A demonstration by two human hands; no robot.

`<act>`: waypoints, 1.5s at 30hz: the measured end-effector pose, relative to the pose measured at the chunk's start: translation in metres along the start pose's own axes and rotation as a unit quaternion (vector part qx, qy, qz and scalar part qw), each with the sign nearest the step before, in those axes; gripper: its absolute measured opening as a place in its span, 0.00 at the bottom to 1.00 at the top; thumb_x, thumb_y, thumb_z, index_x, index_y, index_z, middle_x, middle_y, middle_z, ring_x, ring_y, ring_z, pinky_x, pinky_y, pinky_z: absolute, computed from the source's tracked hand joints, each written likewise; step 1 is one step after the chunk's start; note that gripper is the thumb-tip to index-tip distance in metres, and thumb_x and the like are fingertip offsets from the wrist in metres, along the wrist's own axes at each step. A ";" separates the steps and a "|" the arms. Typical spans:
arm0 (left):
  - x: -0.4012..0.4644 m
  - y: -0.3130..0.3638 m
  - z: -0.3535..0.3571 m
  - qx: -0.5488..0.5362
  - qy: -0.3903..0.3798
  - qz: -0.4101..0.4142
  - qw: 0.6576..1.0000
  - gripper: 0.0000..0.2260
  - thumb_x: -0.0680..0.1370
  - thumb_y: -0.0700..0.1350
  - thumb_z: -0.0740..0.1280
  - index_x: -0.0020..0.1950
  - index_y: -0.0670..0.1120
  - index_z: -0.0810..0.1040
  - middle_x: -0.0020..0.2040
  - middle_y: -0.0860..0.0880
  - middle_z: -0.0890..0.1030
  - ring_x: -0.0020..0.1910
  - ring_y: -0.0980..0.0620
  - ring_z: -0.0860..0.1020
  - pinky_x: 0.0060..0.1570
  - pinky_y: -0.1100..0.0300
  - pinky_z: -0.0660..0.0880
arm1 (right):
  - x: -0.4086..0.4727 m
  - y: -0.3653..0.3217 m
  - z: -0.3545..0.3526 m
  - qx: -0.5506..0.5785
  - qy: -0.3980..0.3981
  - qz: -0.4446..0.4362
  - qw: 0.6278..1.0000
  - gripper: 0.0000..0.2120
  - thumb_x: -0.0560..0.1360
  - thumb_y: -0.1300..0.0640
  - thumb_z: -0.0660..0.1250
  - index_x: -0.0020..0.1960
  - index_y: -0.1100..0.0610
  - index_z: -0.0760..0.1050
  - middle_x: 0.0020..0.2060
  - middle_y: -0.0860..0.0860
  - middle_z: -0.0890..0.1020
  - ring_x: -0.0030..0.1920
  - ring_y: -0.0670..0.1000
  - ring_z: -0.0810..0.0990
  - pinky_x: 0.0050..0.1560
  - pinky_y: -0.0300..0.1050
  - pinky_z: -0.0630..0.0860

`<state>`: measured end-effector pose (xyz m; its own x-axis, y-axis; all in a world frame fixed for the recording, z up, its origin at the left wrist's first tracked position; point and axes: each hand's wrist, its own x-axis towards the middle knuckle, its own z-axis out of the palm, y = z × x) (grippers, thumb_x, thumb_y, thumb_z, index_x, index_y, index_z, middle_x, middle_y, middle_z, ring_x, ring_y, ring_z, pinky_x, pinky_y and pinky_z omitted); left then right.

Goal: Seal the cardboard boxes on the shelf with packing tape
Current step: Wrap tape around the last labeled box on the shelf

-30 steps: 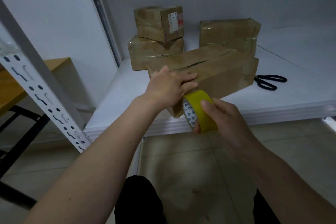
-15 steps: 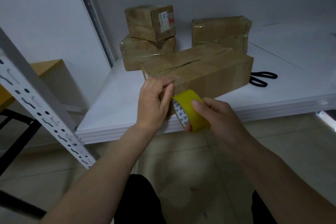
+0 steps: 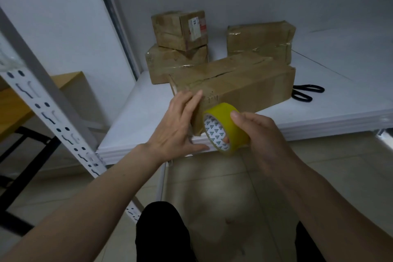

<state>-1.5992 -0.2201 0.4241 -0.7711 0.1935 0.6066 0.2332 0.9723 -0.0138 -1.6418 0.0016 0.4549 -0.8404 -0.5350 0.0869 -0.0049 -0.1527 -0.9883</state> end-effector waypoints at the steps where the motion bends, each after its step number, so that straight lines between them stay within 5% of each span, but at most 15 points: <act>1: -0.001 0.000 0.002 0.013 0.003 0.011 1.000 0.56 0.62 0.61 0.81 0.78 0.44 0.52 0.72 0.37 0.61 0.73 0.36 0.62 0.70 0.40 0.65 | 0.000 -0.001 0.000 0.007 0.003 0.003 1.000 0.13 0.77 0.54 0.64 0.41 0.62 0.80 0.33 0.58 0.83 0.36 0.53 0.82 0.39 0.45 0.79; 7: -0.008 -0.003 0.005 0.066 0.035 0.034 0.997 0.52 0.64 0.63 0.79 0.78 0.50 0.53 0.73 0.38 0.62 0.73 0.36 0.64 0.65 0.38 0.68 | 0.000 -0.003 -0.013 0.022 -0.030 0.008 0.999 0.22 0.61 0.49 0.73 0.46 0.66 0.79 0.37 0.61 0.83 0.39 0.57 0.81 0.41 0.49 0.79; 14: -0.013 0.003 0.006 0.085 0.092 0.044 0.991 0.40 0.72 0.64 0.71 0.75 0.45 0.59 0.71 0.38 0.64 0.71 0.37 0.65 0.66 0.39 0.67 | -0.003 -0.002 -0.018 -0.167 -0.044 -0.012 0.985 0.17 0.65 0.60 0.78 0.51 0.58 0.78 0.42 0.50 0.85 0.43 0.48 0.84 0.44 0.45 0.82; 18: -0.019 0.010 0.008 0.163 0.128 0.061 0.976 0.40 0.71 0.63 0.72 0.76 0.49 0.58 0.67 0.39 0.66 0.67 0.38 0.68 0.68 0.34 0.63 | -0.004 0.000 -0.029 -0.168 -0.052 -0.020 0.984 0.10 0.68 0.66 0.74 0.42 0.54 0.76 0.29 0.41 0.79 0.35 0.40 0.79 0.41 0.44 0.76; 22: -0.012 0.009 -0.004 0.117 0.118 0.079 0.983 0.31 0.75 0.60 0.70 0.72 0.48 0.65 0.63 0.40 0.68 0.61 0.36 0.70 0.67 0.41 0.66 | -0.002 -0.003 -0.032 -0.174 -0.023 -0.026 0.984 0.09 0.68 0.66 0.73 0.45 0.58 0.76 0.37 0.55 0.80 0.42 0.55 0.80 0.48 0.56 0.78; 25: -0.003 0.020 -0.012 0.119 0.134 0.069 0.981 0.30 0.74 0.59 0.70 0.70 0.47 0.68 0.58 0.37 0.74 0.53 0.37 0.74 0.53 0.47 0.71 | -0.003 -0.006 -0.028 -0.195 0.012 -0.036 0.980 0.09 0.69 0.67 0.70 0.45 0.57 0.75 0.37 0.56 0.78 0.41 0.55 0.79 0.44 0.52 0.79; 29: 0.028 0.046 -0.022 0.103 0.204 -0.032 0.973 0.36 0.64 0.60 0.75 0.67 0.49 0.70 0.53 0.37 0.75 0.50 0.40 0.73 0.46 0.49 0.72 | 0.003 -0.024 -0.015 -0.117 0.153 -0.097 0.977 0.08 0.73 0.64 0.68 0.49 0.56 0.73 0.38 0.47 0.76 0.38 0.43 0.77 0.35 0.32 0.74; 31: 0.049 0.066 -0.027 0.070 0.268 -0.100 0.956 0.36 0.61 0.60 0.75 0.66 0.48 0.74 0.51 0.39 0.74 0.49 0.41 0.74 0.45 0.49 0.73 | 0.013 -0.039 -0.006 -0.026 0.202 -0.098 0.974 0.09 0.73 0.58 0.70 0.51 0.55 0.73 0.40 0.46 0.77 0.41 0.44 0.78 0.42 0.36 0.76; 35: 0.093 0.109 -0.035 -0.013 0.405 -0.243 0.881 0.38 0.59 0.59 0.78 0.65 0.46 0.77 0.49 0.44 0.73 0.49 0.44 0.74 0.49 0.54 0.73 | 0.039 -0.079 0.018 0.069 0.154 -0.084 0.982 0.13 0.70 0.53 0.70 0.54 0.56 0.78 0.47 0.52 0.84 0.48 0.50 0.83 0.51 0.50 0.81; 38: 0.121 0.126 -0.040 -0.127 0.442 -0.366 0.809 0.41 0.62 0.55 0.79 0.71 0.48 0.70 0.53 0.51 0.67 0.57 0.48 0.70 0.59 0.59 0.66 | 0.061 -0.112 0.028 -0.001 0.158 -0.115 0.981 0.06 0.71 0.57 0.69 0.47 0.55 0.78 0.44 0.52 0.84 0.48 0.52 0.83 0.52 0.49 0.80; 41: 0.135 0.130 -0.038 -0.252 0.364 -0.483 0.755 0.44 0.64 0.53 0.79 0.75 0.49 0.62 0.60 0.49 0.65 0.66 0.46 0.64 0.66 0.58 0.60 | 0.082 -0.130 0.030 -0.123 0.140 -0.127 0.974 0.02 0.70 0.57 0.68 0.41 0.53 0.75 0.44 0.52 0.83 0.49 0.54 0.82 0.53 0.51 0.80; 45: 0.134 0.122 -0.034 -0.209 0.338 -0.453 0.798 0.50 0.61 0.57 0.81 0.76 0.45 0.60 0.69 0.47 0.64 0.70 0.48 0.60 0.69 0.57 0.57 | 0.094 -0.142 0.029 -0.280 0.125 -0.095 0.947 0.14 0.71 0.56 0.63 0.54 0.59 0.78 0.52 0.57 0.82 0.54 0.57 0.81 0.54 0.49 0.78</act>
<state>-1.6542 -0.0798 0.5308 -0.2719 -0.8161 0.5099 0.0481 0.5176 0.8542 -1.7042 -0.0504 0.6072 -0.8971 -0.3179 0.3069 -0.3971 0.2754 -0.8755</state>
